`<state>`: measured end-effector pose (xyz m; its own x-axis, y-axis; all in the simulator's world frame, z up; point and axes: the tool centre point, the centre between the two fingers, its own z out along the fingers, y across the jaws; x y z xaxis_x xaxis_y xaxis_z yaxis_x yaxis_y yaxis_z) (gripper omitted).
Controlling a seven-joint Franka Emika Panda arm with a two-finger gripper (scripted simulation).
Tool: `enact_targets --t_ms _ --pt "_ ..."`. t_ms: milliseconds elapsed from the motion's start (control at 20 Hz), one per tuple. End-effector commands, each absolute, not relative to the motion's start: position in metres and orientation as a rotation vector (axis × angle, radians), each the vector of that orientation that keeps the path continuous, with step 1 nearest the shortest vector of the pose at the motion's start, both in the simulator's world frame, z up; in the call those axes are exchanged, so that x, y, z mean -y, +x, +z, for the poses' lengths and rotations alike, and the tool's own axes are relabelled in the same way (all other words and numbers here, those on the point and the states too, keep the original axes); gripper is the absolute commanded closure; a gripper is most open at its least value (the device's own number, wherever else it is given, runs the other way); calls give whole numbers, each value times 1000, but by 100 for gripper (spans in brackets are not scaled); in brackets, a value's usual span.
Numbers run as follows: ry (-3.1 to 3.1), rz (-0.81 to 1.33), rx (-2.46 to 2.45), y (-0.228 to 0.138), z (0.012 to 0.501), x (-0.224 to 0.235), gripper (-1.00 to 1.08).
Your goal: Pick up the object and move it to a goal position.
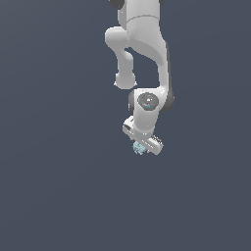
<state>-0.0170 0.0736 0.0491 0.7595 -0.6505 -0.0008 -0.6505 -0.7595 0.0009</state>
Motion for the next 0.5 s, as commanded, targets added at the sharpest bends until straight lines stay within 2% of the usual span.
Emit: enact_targets --t_ms 0,150,200,450 --pt "2946 0 1090 -16 42 -74 -92" --pt "2946 0 1090 -16 39 -74 -92" --pt "2946 0 1090 -16 39 -74 108" --pt "2946 0 1090 -16 39 -74 108"
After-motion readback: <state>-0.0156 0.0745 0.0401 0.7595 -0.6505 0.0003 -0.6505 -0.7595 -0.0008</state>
